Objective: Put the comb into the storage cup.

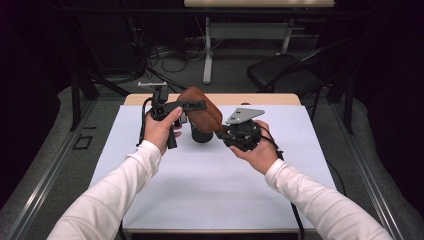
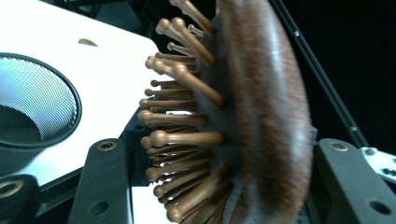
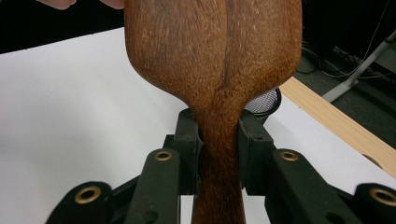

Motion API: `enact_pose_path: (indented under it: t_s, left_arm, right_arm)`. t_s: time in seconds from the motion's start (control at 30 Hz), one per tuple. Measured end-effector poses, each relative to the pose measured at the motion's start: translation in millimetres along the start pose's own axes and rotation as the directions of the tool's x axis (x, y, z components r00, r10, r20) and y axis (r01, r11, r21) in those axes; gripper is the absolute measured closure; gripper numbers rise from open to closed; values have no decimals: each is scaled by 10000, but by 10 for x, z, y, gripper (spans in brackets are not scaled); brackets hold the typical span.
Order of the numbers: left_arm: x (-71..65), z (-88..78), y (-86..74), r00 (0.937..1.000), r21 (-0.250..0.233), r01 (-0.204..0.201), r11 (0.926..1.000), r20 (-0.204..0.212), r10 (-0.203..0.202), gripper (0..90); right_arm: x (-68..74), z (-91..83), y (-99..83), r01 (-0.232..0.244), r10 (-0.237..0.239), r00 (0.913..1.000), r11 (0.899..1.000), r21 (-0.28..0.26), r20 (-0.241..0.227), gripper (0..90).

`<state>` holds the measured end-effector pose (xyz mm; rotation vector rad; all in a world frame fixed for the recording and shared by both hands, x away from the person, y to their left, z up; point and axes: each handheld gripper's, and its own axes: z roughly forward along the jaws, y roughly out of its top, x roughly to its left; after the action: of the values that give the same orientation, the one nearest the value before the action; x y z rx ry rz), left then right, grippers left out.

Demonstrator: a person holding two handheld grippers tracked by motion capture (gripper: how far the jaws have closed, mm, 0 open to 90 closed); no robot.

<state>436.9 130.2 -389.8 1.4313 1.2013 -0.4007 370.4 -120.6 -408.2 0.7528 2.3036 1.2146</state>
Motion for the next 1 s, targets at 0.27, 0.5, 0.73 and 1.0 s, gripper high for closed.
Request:
enact_pose_path:
  t_s: [0.27,0.5,0.73,1.0]
  left_arm:
    - [-1,-5,-4,9996,19,265,9996,-77,-265,459]
    - [4,-6,-2,9990,129,442,9989,-66,-441,469]
    - [-4,12,13,9981,271,607,9978,-141,-604,474]
    - [-33,27,40,9966,331,795,9963,-255,-787,477]
  right_arm:
    - [6,16,-21,-6,6,10000,10000,3,-50,727]
    - [11,19,-33,-7,7,10000,10000,-21,-53,727]
    - [0,18,-48,-109,109,9999,9999,24,-110,725]
    - [-12,1,-43,-236,235,9996,9997,-61,-140,724]
